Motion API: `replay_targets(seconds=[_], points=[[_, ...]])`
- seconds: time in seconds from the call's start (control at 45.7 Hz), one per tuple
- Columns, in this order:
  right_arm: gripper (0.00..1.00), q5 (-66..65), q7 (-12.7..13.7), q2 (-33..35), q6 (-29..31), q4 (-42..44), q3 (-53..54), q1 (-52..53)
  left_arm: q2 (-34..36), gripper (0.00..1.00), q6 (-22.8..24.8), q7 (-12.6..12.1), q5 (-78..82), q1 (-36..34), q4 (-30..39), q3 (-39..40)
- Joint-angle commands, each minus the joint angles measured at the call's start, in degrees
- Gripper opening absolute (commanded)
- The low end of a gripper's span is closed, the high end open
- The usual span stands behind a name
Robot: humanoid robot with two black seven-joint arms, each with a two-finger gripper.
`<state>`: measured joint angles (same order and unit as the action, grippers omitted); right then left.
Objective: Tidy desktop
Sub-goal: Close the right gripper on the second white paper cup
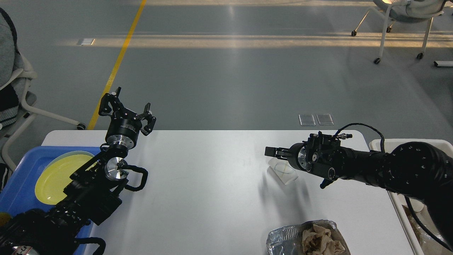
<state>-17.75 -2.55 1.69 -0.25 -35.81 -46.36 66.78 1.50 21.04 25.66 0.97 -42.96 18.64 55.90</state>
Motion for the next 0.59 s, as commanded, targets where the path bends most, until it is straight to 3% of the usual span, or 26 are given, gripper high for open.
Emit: replay_targets(seconds=[0.0,0.569], points=[[1.0,-3.25,-0.26,0.16,-0.28,0.12,0.04,-1.04,0.0,1.0,0.05,0.0,0.0,0.07,0.0,0.0],[1.0,-15.3,-0.53,-1.16,-4.76,4.43,-0.13,-7.28,0.0,1.0,0.05,0.0,0.0,0.07,0.0,0.0]])
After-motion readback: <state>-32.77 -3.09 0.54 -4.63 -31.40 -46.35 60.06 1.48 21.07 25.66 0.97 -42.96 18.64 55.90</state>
